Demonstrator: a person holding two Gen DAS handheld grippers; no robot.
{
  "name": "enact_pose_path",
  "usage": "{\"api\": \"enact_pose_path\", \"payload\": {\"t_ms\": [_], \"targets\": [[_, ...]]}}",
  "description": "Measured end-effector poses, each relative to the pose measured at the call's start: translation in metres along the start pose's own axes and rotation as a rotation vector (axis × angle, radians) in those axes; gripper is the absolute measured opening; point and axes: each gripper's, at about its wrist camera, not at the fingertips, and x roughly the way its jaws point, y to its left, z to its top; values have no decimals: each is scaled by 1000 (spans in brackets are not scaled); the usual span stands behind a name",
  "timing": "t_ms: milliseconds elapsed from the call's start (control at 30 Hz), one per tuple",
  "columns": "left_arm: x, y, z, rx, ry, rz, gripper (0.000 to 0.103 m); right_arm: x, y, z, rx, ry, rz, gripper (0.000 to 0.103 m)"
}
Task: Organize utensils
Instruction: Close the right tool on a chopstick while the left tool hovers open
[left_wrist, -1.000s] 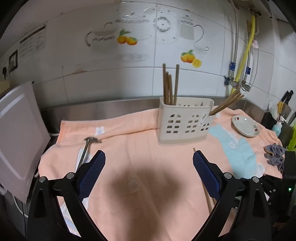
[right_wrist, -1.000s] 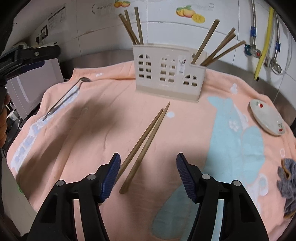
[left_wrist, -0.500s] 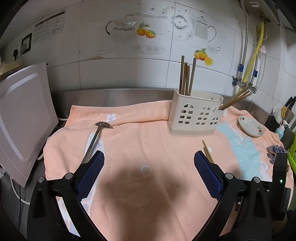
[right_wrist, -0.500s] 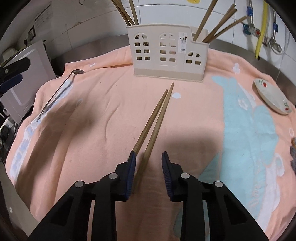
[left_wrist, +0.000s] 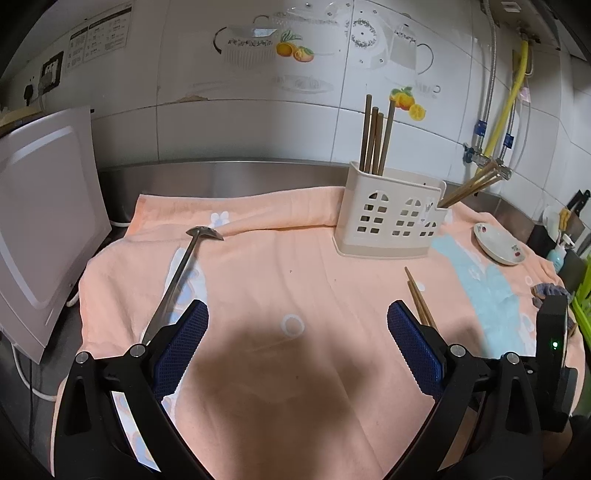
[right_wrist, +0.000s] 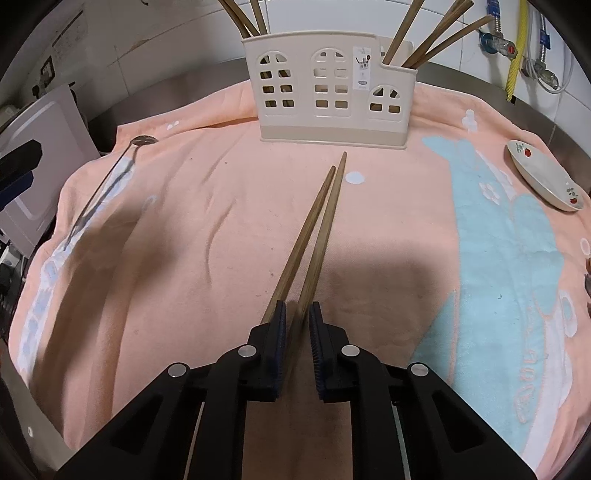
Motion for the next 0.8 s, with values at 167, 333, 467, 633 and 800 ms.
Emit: {"api": "enact_pose_path", "payload": {"t_ms": [167, 333, 467, 633, 800], "targets": [[1, 2, -1, -7, 3, -3, 96, 4, 2, 0, -13, 8, -24, 10], [2, 1, -3, -10, 9, -5, 96, 5, 6, -2, -47, -1, -54, 10], [1, -2, -5, -6, 14, -5, 96, 4, 3, -3, -49, -12, -63, 9], [5, -10, -11, 0, 36, -18, 96, -3, -9, -5, -37, -34, -69, 7], [8, -26, -21, 21, 63, -63, 96, -16, -22, -5, -28, -70, -60, 7]]}}
